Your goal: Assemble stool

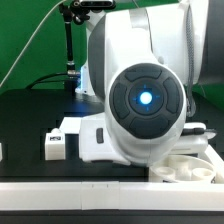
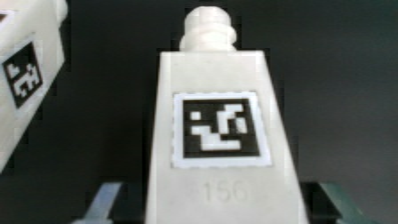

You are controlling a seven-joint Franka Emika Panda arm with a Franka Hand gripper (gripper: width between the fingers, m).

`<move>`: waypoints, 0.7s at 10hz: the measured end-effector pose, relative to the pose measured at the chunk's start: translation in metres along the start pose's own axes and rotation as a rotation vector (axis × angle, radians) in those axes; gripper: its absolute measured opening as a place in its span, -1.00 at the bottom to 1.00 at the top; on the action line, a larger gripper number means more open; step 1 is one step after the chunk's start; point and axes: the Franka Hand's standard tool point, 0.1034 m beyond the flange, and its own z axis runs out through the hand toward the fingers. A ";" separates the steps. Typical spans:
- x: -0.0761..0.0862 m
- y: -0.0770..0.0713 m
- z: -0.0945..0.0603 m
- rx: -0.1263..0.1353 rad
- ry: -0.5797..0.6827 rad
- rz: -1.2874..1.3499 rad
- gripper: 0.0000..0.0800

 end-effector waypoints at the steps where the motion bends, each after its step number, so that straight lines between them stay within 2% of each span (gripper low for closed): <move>1: -0.008 -0.005 -0.014 0.008 0.010 -0.027 -0.16; 3: -0.022 -0.013 -0.036 0.005 0.058 -0.058 -0.16; 6: -0.012 -0.011 -0.036 0.006 0.104 -0.055 -0.16; 7: 0.000 -0.005 -0.030 0.011 0.121 -0.050 -0.16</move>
Offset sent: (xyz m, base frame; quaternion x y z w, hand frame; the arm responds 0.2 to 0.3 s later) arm 0.0000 0.0000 0.0000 0.0000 0.0000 0.0000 1.0000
